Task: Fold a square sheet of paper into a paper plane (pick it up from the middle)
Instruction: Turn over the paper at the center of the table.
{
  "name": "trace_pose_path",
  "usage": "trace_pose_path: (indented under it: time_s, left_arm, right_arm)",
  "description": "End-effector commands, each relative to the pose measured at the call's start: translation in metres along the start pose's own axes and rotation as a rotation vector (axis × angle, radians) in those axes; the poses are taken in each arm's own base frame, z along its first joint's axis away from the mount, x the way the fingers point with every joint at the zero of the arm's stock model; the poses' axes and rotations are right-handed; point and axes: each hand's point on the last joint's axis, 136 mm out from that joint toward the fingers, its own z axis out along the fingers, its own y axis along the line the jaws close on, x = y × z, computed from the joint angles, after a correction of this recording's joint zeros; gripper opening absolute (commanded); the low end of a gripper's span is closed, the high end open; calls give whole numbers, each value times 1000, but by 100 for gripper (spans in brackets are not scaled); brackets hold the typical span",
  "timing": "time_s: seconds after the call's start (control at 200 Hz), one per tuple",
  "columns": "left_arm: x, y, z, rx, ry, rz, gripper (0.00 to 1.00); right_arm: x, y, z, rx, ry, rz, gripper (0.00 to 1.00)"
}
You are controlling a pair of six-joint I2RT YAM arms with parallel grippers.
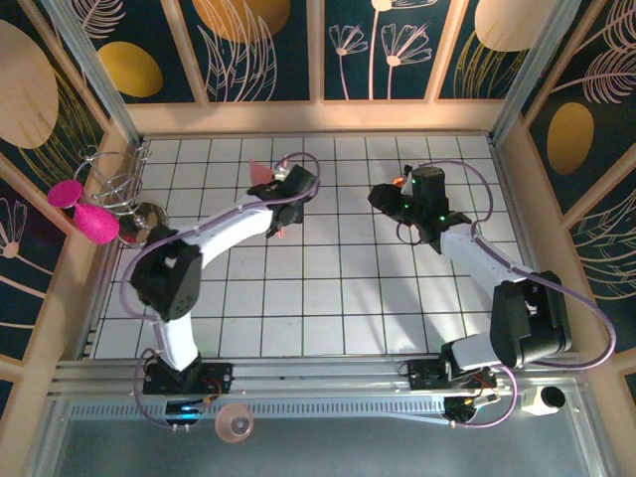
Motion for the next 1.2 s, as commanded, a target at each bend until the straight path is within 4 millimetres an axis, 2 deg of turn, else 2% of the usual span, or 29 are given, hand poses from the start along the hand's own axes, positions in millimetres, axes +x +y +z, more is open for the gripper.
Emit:
trace_pose_path:
  time_s: [0.0, 0.155, 0.245, 0.516, 0.646, 0.966, 1.196]
  left_arm:
    - [10, 26, 2, -278, 21, 194, 7]
    - [21, 12, 22, -429, -8, 346, 5]
    - [31, 2, 34, -446, 2, 388, 5]
    - [61, -30, 63, -285, 66, 350, 11]
    - [71, -42, 71, -222, 91, 317, 14]
    - [69, -58, 67, -134, 106, 239, 26]
    - [63, -81, 45, 31, 141, 68, 41]
  right_arm:
    - [2, -16, -5, 53, -10, 6, 44]
    - [6, -24, -5, 61, -4, 30, 44]
    - [10, -27, -4, 60, 4, 41, 44]
    - [13, -33, -1, 66, 13, 63, 44]
    - [14, -35, 0, 67, 19, 68, 43]
    - [15, -35, 2, 60, 25, 80, 44]
    - [11, -40, -4, 79, -4, 96, 45]
